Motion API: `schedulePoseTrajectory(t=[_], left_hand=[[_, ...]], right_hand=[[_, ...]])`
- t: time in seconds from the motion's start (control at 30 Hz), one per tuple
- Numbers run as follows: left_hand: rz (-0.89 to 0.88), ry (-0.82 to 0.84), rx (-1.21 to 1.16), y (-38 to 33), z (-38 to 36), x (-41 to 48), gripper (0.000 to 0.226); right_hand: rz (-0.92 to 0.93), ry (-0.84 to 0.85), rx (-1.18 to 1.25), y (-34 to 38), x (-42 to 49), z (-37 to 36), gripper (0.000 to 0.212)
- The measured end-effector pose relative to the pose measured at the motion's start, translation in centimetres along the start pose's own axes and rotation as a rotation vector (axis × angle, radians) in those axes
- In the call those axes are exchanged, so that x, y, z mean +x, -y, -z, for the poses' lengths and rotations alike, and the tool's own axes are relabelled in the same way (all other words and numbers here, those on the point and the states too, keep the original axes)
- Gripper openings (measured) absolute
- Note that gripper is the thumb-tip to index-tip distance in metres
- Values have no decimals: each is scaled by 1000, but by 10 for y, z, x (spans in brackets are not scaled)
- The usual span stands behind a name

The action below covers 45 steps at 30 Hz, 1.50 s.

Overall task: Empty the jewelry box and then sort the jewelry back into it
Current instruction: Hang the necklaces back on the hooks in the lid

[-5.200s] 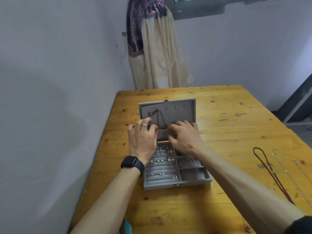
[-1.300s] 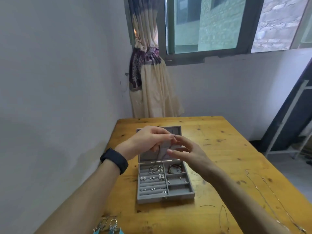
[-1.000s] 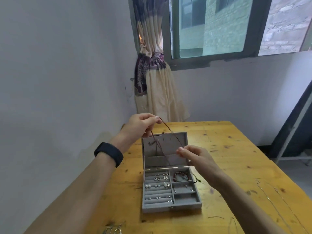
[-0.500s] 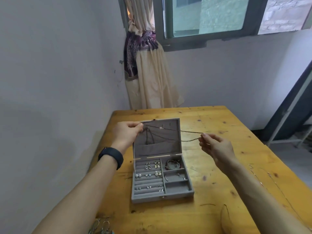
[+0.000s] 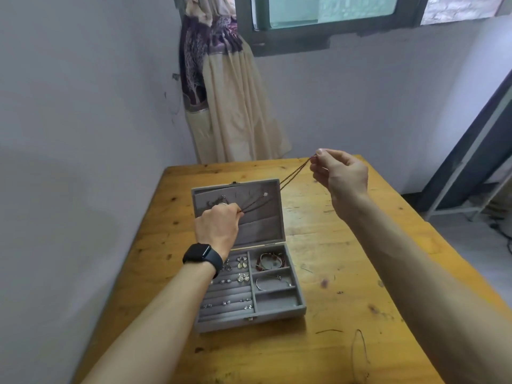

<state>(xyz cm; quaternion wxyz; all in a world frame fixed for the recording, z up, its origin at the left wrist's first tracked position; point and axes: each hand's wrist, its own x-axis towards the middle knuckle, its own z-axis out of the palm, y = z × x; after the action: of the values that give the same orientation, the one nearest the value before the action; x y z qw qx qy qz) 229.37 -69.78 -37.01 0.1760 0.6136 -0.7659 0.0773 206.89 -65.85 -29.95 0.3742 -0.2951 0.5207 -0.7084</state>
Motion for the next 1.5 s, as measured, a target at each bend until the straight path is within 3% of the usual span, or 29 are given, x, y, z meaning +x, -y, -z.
schedulePoseTrajectory(t=[0.17, 0.57, 0.7, 0.83, 0.97, 1.07, 1.2, 1.37, 1.5], left_hand=[[-38, 109, 87, 0, -8, -3, 28], [-24, 181, -123, 11, 9, -21, 24], [-8, 209, -256, 17, 6, -29, 24], [118, 126, -451, 21, 12, -24, 11], [160, 0, -555, 15, 30, -10, 18], [142, 15, -553, 12, 38, 5, 28], [89, 95, -574, 10, 36, 16, 20], [155, 105, -693, 9, 28, 15, 27], [122, 40, -533, 12, 24, 13, 24]], right_hand=[[-34, 133, 27, 7, 4, -32, 7], [-75, 395, -74, 1, -9, -87, 10], [-47, 561, -296, -5, -19, -88, 15], [52, 578, -576, -22, -15, -88, 10], [150, 571, -730, -30, -9, -87, 9], [216, 599, -795, -29, -7, -87, 12], [280, 567, -873, -31, -4, -87, 14], [329, 537, -886, -38, -3, -84, 12], [366, 548, -932, -46, -3, -78, 11]])
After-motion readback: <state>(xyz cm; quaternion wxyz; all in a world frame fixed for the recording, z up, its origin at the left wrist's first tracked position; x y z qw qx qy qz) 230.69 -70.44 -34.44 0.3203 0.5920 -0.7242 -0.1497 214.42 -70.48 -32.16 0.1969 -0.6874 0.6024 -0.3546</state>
